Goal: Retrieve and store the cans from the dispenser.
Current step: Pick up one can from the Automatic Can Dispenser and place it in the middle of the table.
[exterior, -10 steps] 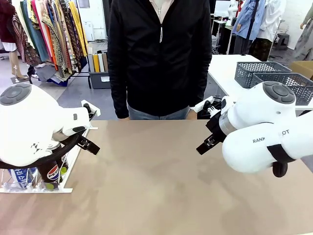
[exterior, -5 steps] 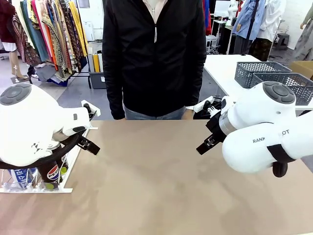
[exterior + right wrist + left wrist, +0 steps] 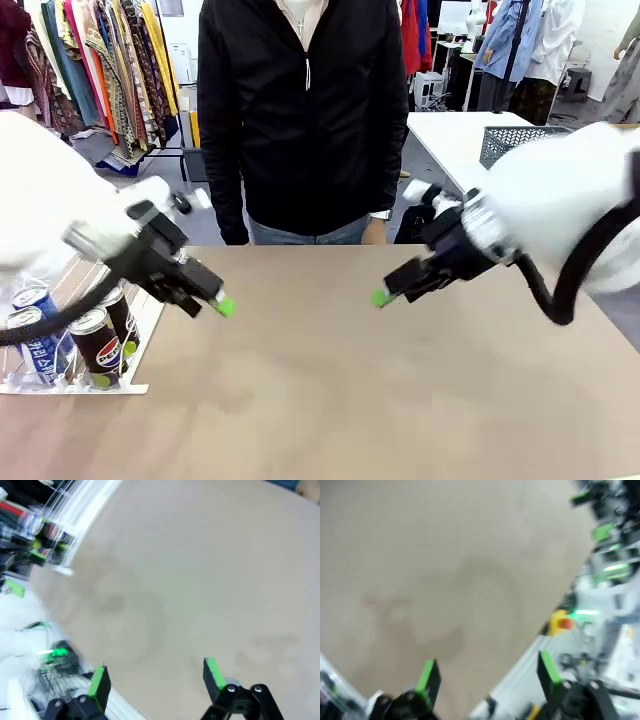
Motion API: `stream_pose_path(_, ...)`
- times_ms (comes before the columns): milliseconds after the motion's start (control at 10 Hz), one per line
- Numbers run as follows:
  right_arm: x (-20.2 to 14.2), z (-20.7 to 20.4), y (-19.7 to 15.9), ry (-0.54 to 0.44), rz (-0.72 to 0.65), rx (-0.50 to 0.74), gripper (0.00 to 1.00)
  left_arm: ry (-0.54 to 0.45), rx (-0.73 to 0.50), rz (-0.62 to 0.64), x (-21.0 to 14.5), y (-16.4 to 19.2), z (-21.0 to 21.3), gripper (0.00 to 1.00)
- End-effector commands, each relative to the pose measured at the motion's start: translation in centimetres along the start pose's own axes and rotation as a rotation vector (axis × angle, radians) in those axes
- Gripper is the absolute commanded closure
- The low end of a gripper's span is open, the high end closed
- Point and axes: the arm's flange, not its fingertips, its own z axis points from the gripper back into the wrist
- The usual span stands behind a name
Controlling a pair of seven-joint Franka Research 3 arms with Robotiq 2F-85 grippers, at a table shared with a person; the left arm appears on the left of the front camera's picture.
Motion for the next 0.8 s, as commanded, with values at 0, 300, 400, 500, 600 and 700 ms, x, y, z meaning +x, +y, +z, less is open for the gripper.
stream_pose_path(0, -0.8, 5.8, -2.3, -0.047, -0.099, 0.296, 0.00, -0.054, -0.090, 0.085, -0.7, 1.3, 6.6, 0.00)
stream_pose_path(300, -6.6, 16.2, -4.6, -0.358, -0.092, 0.513, 0.00, -0.313, -0.337, 0.116, -5.8, 5.6, 18.2, 0.00)
stream_pose_path(400, -9.0, 18.5, -6.4, -0.458, -0.130, 0.524, 0.00, -0.390, -0.409, 0.160, -8.3, 8.1, 20.4, 0.00)
stream_pose_path(500, -11.7, 20.1, -8.4, -0.556, -0.187, 0.538, 0.00, -0.489, -0.430, 0.236, -11.5, 10.8, 22.1, 0.00)
stream_pose_path(600, -13.3, 21.0, -9.9, -0.621, -0.229, 0.539, 0.00, -0.549, -0.457, 0.290, -13.9, 12.9, 22.9, 0.00)
stream_pose_path(700, -15.5, 21.7, -11.2, -0.690, -0.285, 0.534, 0.00, -0.656, -0.490, 0.372, -17.5, 15.4, 23.8, 0.00)
